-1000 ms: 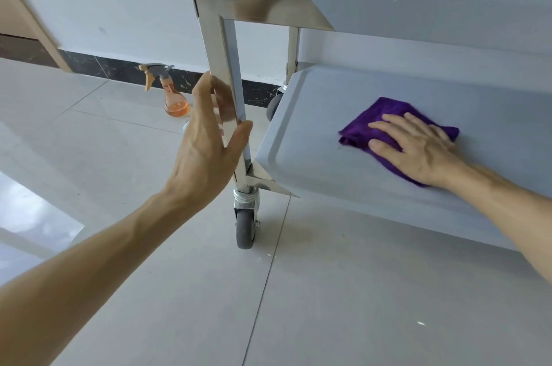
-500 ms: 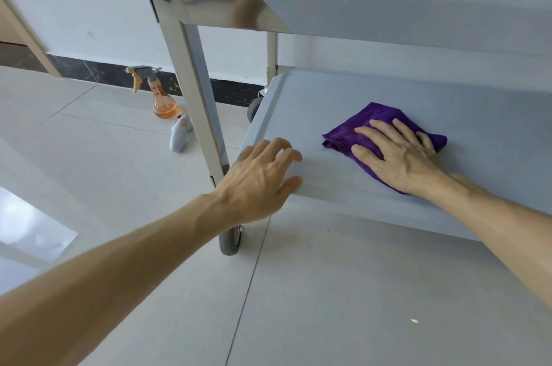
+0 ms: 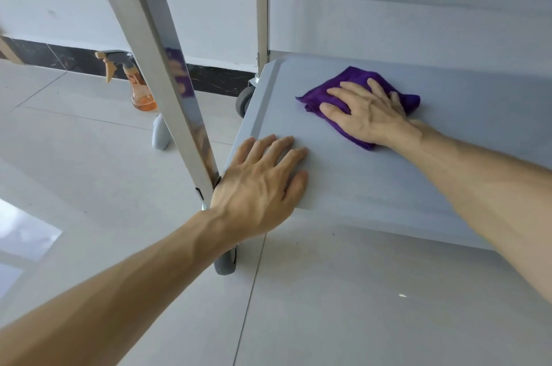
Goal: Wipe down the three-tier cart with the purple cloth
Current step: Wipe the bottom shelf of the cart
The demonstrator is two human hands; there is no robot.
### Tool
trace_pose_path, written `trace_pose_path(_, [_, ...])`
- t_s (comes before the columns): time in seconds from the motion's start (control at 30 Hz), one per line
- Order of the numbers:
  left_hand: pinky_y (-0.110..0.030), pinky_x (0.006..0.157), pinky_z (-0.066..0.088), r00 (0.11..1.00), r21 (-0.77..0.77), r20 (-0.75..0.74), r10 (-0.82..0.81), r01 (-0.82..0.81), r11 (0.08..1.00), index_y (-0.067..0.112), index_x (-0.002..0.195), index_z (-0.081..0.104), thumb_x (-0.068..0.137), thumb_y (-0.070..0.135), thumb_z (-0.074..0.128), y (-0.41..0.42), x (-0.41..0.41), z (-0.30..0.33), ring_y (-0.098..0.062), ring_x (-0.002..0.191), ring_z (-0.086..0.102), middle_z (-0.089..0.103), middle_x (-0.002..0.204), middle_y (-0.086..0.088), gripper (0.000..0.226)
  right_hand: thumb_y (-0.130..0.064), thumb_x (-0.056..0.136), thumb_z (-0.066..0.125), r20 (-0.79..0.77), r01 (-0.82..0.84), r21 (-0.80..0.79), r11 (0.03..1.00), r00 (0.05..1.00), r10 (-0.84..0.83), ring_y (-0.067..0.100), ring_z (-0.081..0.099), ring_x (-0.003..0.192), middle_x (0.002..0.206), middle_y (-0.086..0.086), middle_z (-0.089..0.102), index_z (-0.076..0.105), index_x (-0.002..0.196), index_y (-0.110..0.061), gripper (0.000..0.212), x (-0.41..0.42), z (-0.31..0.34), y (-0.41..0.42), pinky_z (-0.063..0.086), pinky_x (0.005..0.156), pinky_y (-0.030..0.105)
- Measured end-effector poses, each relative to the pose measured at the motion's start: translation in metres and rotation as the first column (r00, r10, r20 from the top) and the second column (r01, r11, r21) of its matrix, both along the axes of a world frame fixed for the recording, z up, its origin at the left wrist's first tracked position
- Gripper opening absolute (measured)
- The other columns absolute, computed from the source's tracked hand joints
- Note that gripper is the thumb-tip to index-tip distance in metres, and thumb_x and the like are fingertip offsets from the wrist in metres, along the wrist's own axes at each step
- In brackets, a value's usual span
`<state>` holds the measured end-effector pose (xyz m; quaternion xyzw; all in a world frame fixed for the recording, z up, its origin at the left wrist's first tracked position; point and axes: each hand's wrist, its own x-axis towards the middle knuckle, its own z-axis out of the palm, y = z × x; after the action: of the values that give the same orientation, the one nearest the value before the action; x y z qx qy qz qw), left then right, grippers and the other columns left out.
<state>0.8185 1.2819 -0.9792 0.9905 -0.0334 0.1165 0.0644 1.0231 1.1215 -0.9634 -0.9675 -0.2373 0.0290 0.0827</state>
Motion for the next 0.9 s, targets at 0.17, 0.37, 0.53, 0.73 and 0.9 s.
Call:
trace_pose_path(0.17, [-0.035, 0.118, 0.015, 1.000, 0.010, -0.027, 0.006, -0.006, 1.000, 0.027, 0.143, 0.044, 0.101, 0.046, 0.023, 0.001, -0.001, 0.000, -0.020, 0.143, 0.031, 0.041, 0.153, 0.002, 0.051, -0.075, 0.090, 0.023, -0.035, -0.231, 0.056, 0.971, 0.972, 0.233, 0.026, 0.004, 0.151, 0.159, -0.024, 0.021, 0.033, 0.145, -0.051, 0.060, -0.010, -0.001, 0.064, 0.003, 0.118, 0.059])
trace_pose_path(0.37, [-0.031, 0.119, 0.012, 0.999, -0.001, -0.025, 0.021, -0.021, 1.000, 0.031, 0.145, 0.041, 0.100, 0.049, 0.023, 0.003, -0.002, 0.001, -0.014, 0.145, 0.026, 0.036, 0.155, 0.009, 0.051, -0.075, 0.089, 0.029, -0.003, -0.270, 0.060, 0.961, 0.963, 0.271, 0.018, 0.012, 0.151, 0.157, -0.025, 0.026, 0.036, 0.140, -0.054, 0.056, 0.008, 0.000, 0.042, 0.009, 0.120, 0.051])
trace_pose_path(0.53, [-0.028, 0.118, 0.010, 0.999, -0.004, -0.015, 0.033, -0.033, 0.999, 0.031, 0.143, 0.043, 0.101, 0.046, 0.031, 0.004, -0.002, 0.001, -0.014, 0.144, 0.028, 0.039, 0.153, 0.010, 0.047, -0.077, 0.088, 0.024, 0.020, 0.068, 0.027, 0.997, 0.997, -0.069, 0.021, 0.020, 0.147, 0.156, -0.023, 0.029, 0.036, 0.141, -0.048, 0.062, 0.052, 0.000, -0.050, 0.016, 0.118, 0.053])
trace_pose_path(0.73, [-0.032, 0.118, 0.017, 0.999, 0.014, -0.005, 0.041, -0.041, 0.999, 0.028, 0.141, 0.045, 0.099, 0.044, 0.029, 0.000, -0.001, 0.000, -0.017, 0.142, 0.032, 0.042, 0.151, 0.007, 0.047, -0.076, 0.086, 0.018, 0.022, 0.273, 0.043, 0.961, 0.961, -0.274, 0.027, 0.010, 0.149, 0.158, -0.023, 0.023, 0.031, 0.144, -0.048, 0.065, 0.043, -0.008, -0.066, 0.008, 0.116, 0.060])
trace_pose_path(0.9, [-0.033, 0.117, 0.020, 0.999, 0.000, -0.002, 0.036, -0.036, 0.999, 0.030, 0.138, 0.045, 0.100, 0.041, 0.034, 0.005, 0.001, 0.000, -0.016, 0.139, 0.034, 0.043, 0.148, 0.009, 0.041, -0.075, 0.090, 0.021, 0.015, 0.026, 0.047, 0.999, 1.000, -0.027, 0.023, 0.005, 0.150, 0.158, -0.025, 0.020, 0.029, 0.143, -0.053, 0.059, -0.011, -0.011, -0.045, 0.004, 0.118, 0.056])
